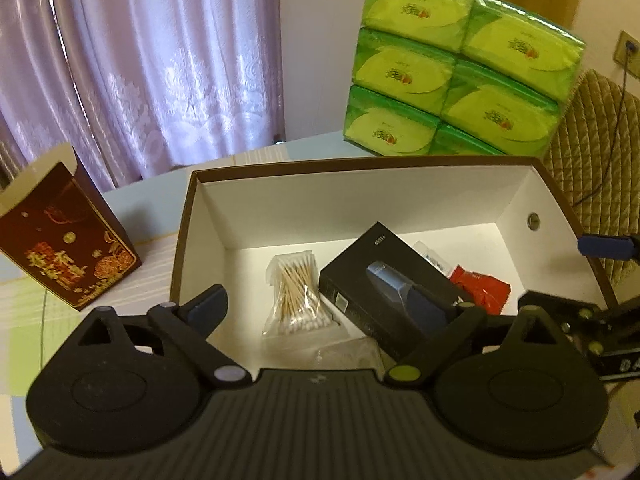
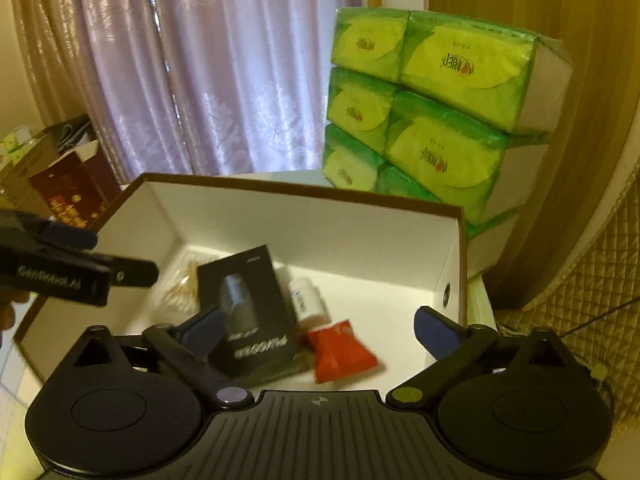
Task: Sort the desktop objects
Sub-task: 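Open both tools to release the shaver box and pill bottle inside, then withdraw both tools from the box toward the remaining table items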
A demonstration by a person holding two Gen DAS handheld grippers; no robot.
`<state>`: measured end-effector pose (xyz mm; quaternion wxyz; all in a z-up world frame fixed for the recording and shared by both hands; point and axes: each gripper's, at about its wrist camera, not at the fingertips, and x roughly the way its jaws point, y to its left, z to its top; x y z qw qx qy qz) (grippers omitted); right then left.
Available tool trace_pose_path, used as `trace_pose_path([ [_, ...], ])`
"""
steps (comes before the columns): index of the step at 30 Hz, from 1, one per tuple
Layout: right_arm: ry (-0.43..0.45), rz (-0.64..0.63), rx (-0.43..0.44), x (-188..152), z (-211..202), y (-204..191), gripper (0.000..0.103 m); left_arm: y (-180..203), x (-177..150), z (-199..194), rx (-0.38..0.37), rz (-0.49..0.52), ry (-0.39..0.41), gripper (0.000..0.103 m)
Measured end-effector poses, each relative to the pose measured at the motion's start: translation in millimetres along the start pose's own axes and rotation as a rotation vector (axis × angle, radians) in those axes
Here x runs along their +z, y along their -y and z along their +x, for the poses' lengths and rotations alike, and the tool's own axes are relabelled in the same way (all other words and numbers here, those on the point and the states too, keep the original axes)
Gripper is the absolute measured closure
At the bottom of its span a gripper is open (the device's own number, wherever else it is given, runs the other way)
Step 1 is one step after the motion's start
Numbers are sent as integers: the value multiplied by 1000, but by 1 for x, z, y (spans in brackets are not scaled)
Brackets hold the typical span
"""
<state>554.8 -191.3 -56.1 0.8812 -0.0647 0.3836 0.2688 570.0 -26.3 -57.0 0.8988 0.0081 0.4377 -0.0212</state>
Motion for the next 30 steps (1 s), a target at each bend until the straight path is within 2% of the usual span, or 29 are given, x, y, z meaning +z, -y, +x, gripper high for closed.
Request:
trace_pose_path([
  [5, -25, 8, 13, -15, -19, -13, 2, 6, -13, -23, 36, 50, 37, 5],
  [10, -32, 70, 25, -30, -40, -21, 2, 9, -32, -52, 69, 61, 79, 4],
  [19, 13, 164, 27, -44, -84, -30, 2, 0, -67, -106, 92, -60, 109, 4],
  [23, 33, 197, 36, -48, -103, -34, 2, -1, -81, -127, 97, -87, 117, 4],
  [27, 46, 208, 42, -54, -121, -41, 2, -1, -95, -150, 59, -114, 127, 4],
  [30, 54, 199, 43, -60, -135, -48, 2, 2, -107, -166, 68, -111, 131, 4],
])
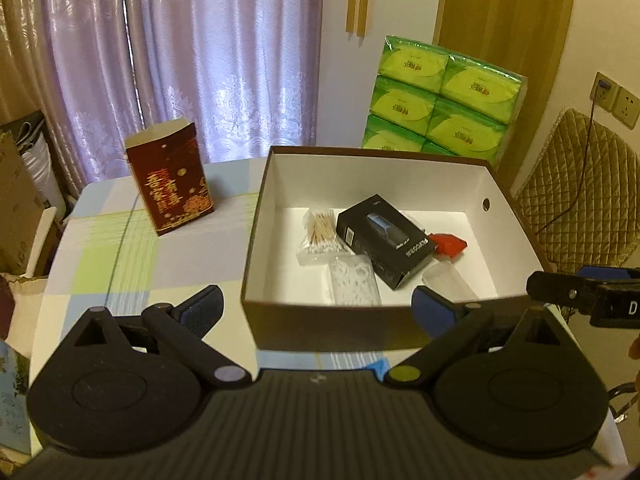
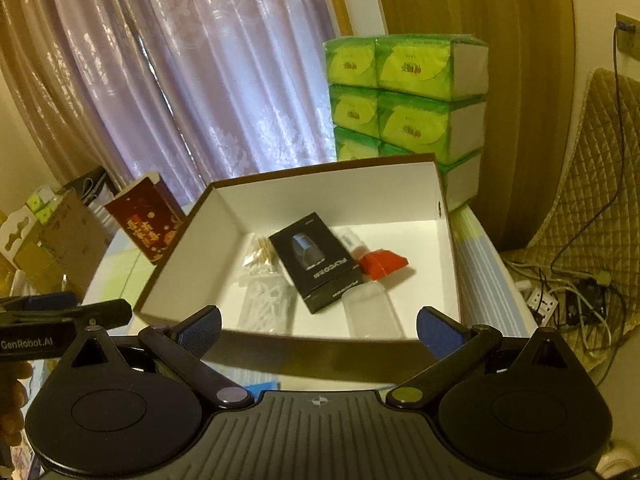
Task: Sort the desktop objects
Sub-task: 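Withdraw both tools from the box toward the remaining table items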
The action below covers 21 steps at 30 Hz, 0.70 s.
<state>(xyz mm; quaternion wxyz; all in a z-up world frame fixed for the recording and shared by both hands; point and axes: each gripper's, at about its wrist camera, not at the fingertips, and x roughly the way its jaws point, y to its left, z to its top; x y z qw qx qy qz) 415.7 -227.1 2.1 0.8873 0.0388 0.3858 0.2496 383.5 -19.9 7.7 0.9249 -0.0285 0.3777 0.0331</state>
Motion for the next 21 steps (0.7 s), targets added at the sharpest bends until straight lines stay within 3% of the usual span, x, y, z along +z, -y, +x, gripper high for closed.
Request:
trace_pose_path([
  [21, 30, -107, -52, -37, -62, -30, 2, -3, -44, -71, 60, 59, 78, 1],
])
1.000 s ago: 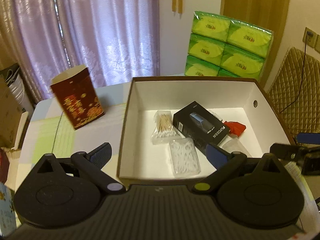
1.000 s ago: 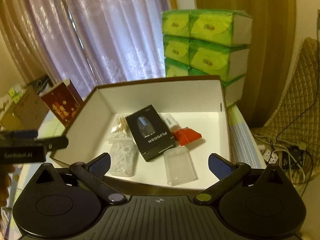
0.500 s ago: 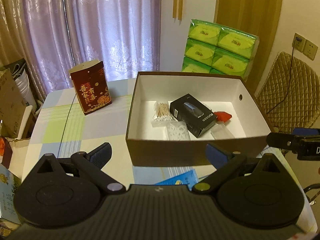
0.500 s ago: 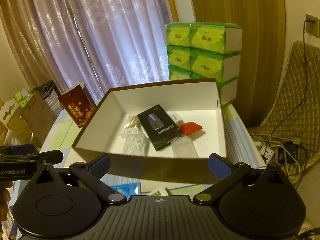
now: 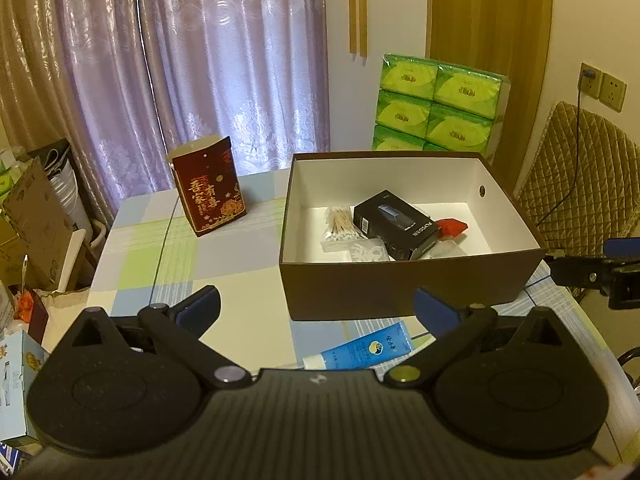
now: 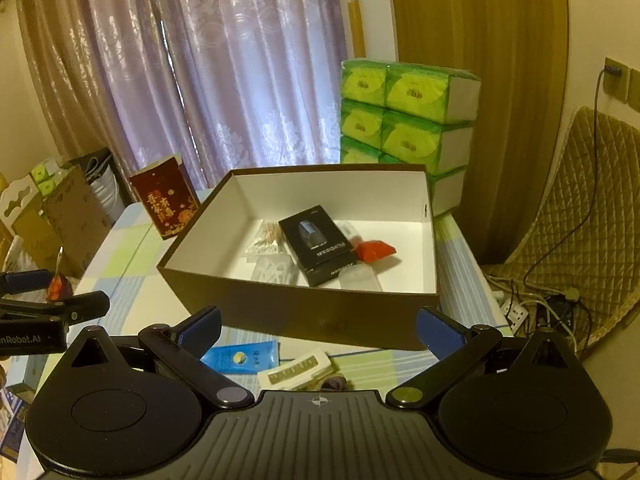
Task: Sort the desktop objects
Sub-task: 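Withdraw both tools from the box toward the remaining table items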
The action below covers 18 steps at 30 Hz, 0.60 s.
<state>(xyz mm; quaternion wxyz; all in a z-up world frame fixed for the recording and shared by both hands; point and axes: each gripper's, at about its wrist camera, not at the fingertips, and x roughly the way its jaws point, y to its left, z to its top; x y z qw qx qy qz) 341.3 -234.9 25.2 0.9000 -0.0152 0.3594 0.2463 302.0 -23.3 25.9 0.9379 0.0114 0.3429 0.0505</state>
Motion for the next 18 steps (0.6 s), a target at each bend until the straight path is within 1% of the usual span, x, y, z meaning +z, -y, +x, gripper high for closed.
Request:
trace_pose_path([
  [5, -2, -20, 3, -5, -5, -5, 2, -2, -5, -8, 3, -3, 4, 1],
  [18, -38, -56, 8, -16, -3, -13, 2, -6, -20, -10, 14, -11, -36, 1],
])
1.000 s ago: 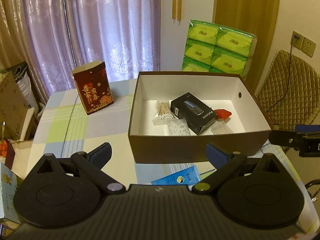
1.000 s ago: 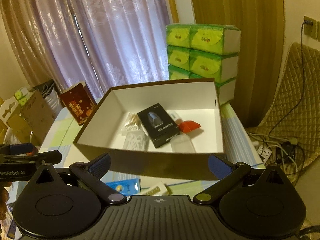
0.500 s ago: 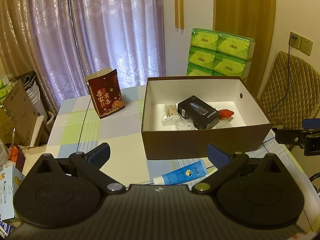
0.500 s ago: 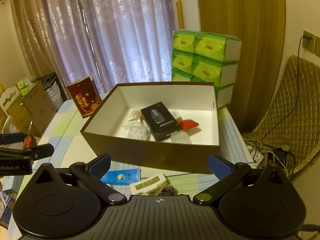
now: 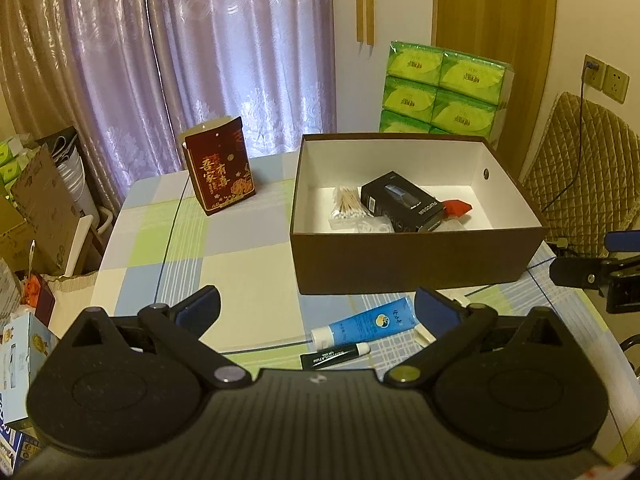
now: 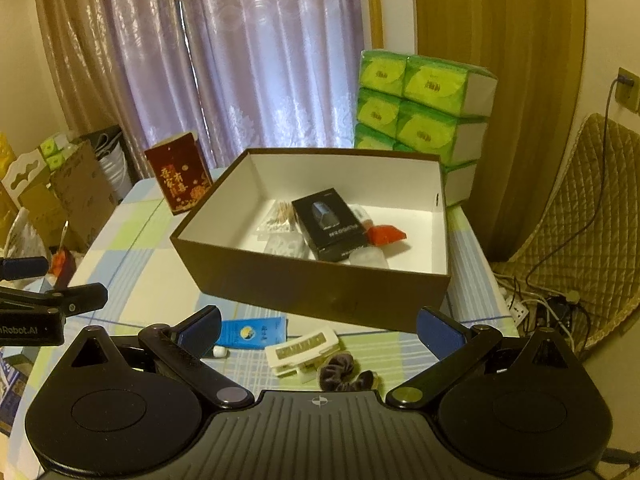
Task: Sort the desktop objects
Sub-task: 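Withdraw both tools from the box toward the remaining table items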
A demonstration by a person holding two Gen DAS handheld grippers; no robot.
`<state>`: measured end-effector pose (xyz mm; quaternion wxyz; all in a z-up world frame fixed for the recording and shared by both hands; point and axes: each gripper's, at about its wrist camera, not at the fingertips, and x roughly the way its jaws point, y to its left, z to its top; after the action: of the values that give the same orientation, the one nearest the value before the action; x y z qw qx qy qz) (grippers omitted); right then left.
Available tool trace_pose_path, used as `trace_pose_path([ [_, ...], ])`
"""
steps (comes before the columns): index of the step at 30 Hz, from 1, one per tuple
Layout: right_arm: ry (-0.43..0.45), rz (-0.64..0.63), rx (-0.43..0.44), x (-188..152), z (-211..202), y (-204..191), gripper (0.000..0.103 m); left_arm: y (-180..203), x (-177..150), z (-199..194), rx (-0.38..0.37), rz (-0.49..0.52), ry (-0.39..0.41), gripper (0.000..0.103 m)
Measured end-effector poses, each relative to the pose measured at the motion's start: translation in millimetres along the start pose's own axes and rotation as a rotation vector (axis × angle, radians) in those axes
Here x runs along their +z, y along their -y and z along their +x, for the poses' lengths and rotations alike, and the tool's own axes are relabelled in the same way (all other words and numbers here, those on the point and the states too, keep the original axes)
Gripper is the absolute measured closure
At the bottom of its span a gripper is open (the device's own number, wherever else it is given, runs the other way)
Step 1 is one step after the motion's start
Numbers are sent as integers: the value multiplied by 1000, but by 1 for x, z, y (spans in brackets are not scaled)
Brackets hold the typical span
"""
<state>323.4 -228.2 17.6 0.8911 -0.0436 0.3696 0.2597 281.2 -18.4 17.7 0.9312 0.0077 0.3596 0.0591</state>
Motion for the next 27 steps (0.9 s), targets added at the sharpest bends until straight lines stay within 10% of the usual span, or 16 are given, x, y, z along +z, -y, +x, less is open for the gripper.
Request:
trace_pose_path([
  [27, -133, 12, -32, -32, 36, 12, 2, -11, -26, 30, 7, 7, -101, 1],
])
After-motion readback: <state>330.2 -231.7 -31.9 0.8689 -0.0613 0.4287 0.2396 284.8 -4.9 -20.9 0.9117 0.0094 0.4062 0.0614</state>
